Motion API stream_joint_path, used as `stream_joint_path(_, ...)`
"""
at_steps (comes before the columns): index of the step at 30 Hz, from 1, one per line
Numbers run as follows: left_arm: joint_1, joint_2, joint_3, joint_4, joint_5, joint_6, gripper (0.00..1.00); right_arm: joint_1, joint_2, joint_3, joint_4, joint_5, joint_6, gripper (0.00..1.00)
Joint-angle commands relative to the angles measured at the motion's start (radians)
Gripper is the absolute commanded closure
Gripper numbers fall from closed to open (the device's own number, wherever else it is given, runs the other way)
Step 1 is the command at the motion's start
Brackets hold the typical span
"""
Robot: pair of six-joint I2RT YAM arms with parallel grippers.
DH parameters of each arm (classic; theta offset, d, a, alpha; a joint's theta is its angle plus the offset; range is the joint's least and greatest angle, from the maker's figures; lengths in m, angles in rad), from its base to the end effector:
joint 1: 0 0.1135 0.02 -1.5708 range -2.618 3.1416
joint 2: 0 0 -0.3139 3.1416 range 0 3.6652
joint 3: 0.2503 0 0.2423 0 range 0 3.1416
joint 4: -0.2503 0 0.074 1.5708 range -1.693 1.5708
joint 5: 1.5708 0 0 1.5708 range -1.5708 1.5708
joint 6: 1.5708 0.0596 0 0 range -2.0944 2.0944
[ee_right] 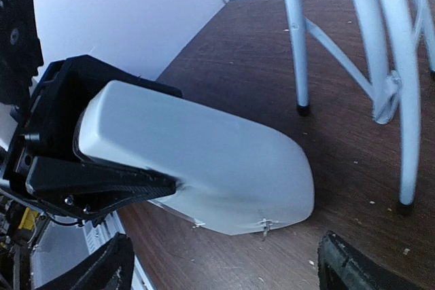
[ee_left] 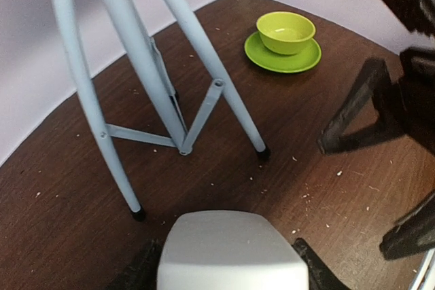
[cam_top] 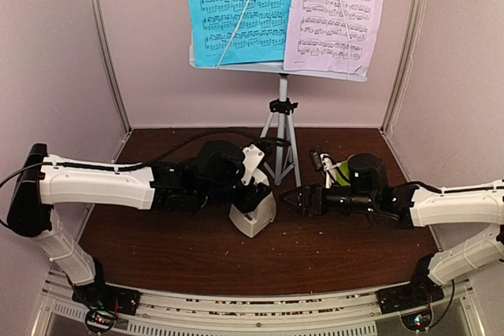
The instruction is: Set up the instrument practice props
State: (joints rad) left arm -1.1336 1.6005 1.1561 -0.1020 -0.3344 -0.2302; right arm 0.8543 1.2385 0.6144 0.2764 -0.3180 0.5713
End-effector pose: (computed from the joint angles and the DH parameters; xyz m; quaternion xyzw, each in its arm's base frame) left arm 0.1779 -0.3345 0.3128 0.3018 0.8089 -0.1920 0.4666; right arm 0.1606 0.2128 0.2772 -0.2040 0.7875 0.4688 0.3441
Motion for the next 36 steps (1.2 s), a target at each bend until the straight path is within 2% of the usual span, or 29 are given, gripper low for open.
stream_joint_path(1, 0.027, 0.016, 0.074, 0.158, 0.168, 0.110, 0.92, -0.012, -0.093, 0.010, -0.249, 0.210, -0.144, 0.02)
stream_joint_path(7, 0.061, 0.057, 0.084, 0.176, 0.338, 0.118, 0.89, -0.029, -0.213, -0.011, -0.289, 0.251, -0.174, 0.00)
stream_joint_path(11, 0.064, 0.076, 0.078, 0.186, 0.421, 0.152, 0.80, -0.045, -0.252, -0.006, -0.290, 0.232, -0.150, 0.00)
stream_joint_path(13, 0.071, 0.076, 0.074, 0.181, 0.452, 0.162, 0.72, -0.047, -0.258, 0.006, -0.290, 0.211, -0.151, 0.00)
stream_joint_path(18, 0.113, 0.033, 0.024, 0.211, 0.530, 0.156, 0.42, -0.047, -0.217, 0.089, -0.356, 0.176, -0.169, 0.00)
stream_joint_path(26, 0.124, -0.090, -0.049, 0.193, 0.550, 0.189, 0.13, -0.046, -0.116, 0.208, -0.370, 0.028, -0.138, 0.00)
stream_joint_path(29, 0.125, -0.127, -0.096, 0.197, 0.554, 0.187, 0.09, -0.044, -0.076, 0.246, -0.365, -0.001, -0.109, 0.00)
stream_joint_path(36, 0.125, -0.175, -0.179, 0.228, 0.504, 0.159, 0.12, -0.046, 0.021, 0.335, -0.377, -0.038, -0.037, 0.00)
